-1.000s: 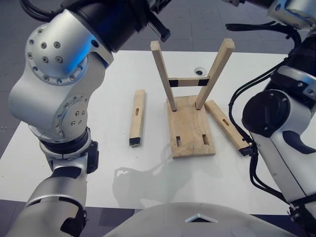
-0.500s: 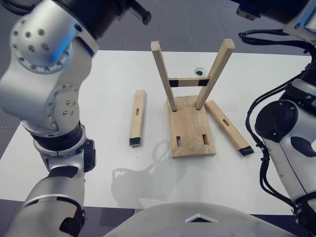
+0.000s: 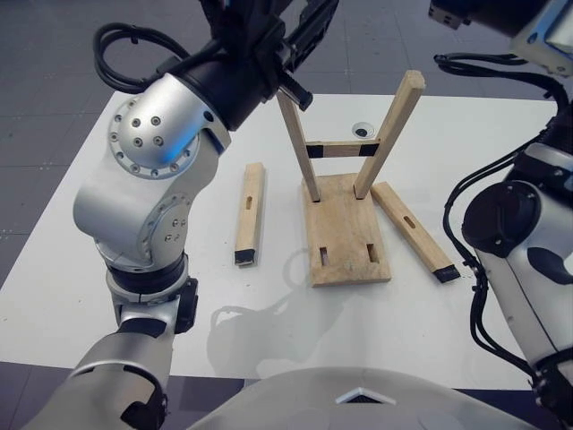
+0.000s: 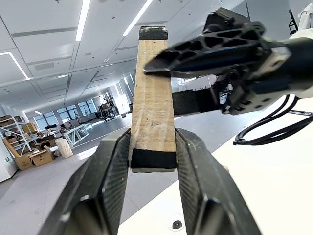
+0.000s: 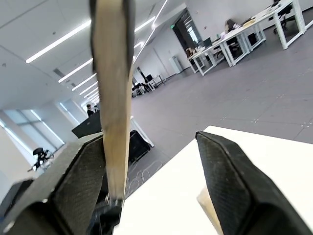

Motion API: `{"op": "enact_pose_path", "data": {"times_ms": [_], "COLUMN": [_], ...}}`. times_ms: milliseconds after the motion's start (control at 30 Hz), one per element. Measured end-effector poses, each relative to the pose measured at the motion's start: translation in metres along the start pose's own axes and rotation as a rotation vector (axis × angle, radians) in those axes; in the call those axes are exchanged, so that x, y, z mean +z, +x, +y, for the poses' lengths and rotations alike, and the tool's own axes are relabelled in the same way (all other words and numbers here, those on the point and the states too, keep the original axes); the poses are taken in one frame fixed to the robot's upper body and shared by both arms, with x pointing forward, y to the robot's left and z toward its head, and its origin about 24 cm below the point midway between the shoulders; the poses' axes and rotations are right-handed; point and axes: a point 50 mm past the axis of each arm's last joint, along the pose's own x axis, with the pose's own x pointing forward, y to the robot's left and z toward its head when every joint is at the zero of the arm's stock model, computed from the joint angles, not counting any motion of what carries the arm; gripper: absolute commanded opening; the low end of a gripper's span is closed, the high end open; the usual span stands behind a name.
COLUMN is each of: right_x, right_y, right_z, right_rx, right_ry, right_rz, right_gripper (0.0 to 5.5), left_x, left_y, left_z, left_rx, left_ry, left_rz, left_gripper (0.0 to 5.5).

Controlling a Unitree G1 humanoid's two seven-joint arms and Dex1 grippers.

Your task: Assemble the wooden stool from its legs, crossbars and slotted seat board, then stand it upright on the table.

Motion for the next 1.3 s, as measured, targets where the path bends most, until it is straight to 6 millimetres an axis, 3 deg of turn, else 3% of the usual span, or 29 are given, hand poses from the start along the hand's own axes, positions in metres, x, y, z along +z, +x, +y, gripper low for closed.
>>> {"op": "enact_pose_path", "data": {"times_ms": [500, 767, 800, 1133, 1200, 1300], "right_x": [0.002, 0.0, 0.0, 0.012, 0.02, 0.049], "right_y": [0.013, 0.017, 0.017, 0.014, 0.006, -0.032], "right_z": [-0.005, -0.004, -0.004, -0.005, -0.007, 0.001], "right_rx": [0.018, 0.022, 0.021, -0.013, -0.045, -0.143], "right_ry": [0.116, 0.135, 0.136, 0.101, 0.071, -0.076], "right_rz": [-0.045, -0.054, -0.055, -0.14, -0.167, -0.273], "right_gripper": [0.52, 0.42, 0.41, 0.41, 0.41, 0.41], "left_x": [-0.015, -0.019, -0.019, -0.022, -0.02, -0.021], "left_y": [-0.004, -0.005, -0.005, -0.002, 0.0, -0.001], "left_z": [-0.002, -0.001, -0.001, -0.005, -0.006, -0.005], "left_rx": [0.025, 0.043, 0.043, 0.014, 0.007, 0.016], "left_ry": [-0.041, -0.029, -0.027, -0.132, -0.136, -0.14], "left_rz": [0.042, 0.047, 0.047, 0.08, 0.073, 0.087], "left_gripper": [1.33, 1.33, 1.69, 3.28, 3.66, 4.07]}}
